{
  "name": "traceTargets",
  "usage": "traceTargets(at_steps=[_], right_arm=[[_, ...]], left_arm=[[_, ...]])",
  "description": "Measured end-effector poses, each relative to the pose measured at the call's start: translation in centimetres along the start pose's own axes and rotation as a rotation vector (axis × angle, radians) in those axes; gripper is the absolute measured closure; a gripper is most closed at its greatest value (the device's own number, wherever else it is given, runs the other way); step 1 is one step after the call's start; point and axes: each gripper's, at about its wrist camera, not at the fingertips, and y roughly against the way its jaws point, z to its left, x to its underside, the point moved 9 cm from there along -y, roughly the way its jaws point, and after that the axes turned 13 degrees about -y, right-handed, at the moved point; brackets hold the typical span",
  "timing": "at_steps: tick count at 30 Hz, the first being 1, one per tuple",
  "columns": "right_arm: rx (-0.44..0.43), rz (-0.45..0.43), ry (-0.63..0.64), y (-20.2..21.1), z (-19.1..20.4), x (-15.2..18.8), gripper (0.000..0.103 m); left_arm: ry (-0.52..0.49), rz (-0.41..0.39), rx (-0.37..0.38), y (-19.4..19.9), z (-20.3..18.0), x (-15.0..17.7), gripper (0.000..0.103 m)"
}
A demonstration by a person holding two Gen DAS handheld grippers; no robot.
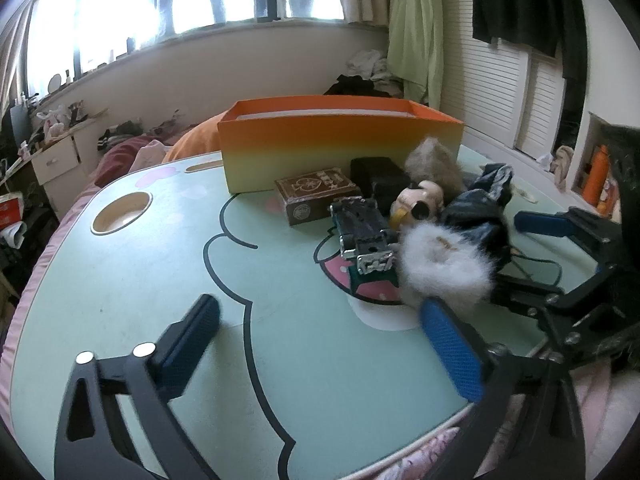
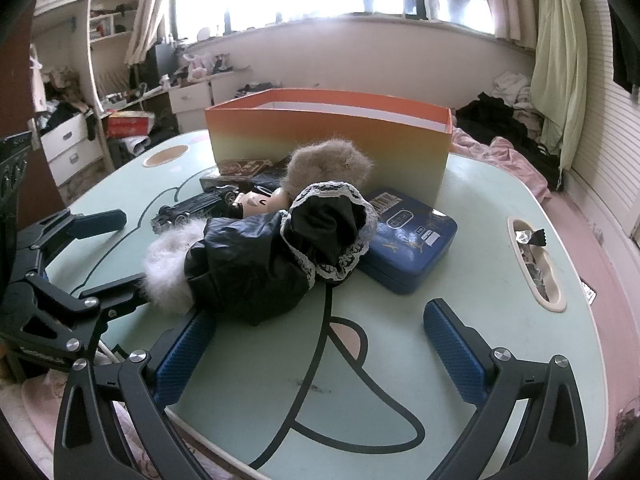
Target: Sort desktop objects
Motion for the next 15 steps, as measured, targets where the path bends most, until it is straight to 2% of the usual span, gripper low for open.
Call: traceTargets(at_steps=[1,3,5,7,9,11,12,14,15], right_arm=[[-0.001,-0.001,0.000,0.0,0.0,0.0,0.000],[-0.004,-0.002,-0.001,0.0,0.1,0.1,0.000],[-0.004,-0.003,-0.001,0.0,0.1,0.1,0.000],[-0.005,-0.003,-0.001,0.0,0.1,0.1,0.000],[-0.006,-0.003,-0.002,0.0,0.1,0.1,0.000],[-0.016,-0.008,-0.009,0.2,0.0,0.0,0.000],[-0.033,-0.016,-0.026,0.4,-0.1,-0.1,0.000],[-0.083,-0.044,-0.074,1.1,-0.4,-0.4,0.001],[-0.142,-0.085,-0.122,2.0,-0.8,-0.8,0.002]], left_arm=[[0.003,-0.005,-0.003,0.3,0.1,-0.4,0.018],[0.008,0.004,-0.007,0.6,0.5,-1.7,0.021],[0.040,0.001,0.017,0.5,1.0,-3.1,0.036],[0.086,0.003,0.029,-0.2,1.6,-4.7,0.041],[0.080,0.043,0.048,-1.6,1.4,-5.4,0.042],[0.069,0.095,0.065,-3.0,0.9,-5.2,0.056],[0.087,0.087,0.100,-3.2,0.6,-5.3,0.060],[0.103,0.087,0.124,-3.4,0.2,-5.2,0.064],[0.095,0.091,0.129,-3.4,-0.1,-5.1,0.064]])
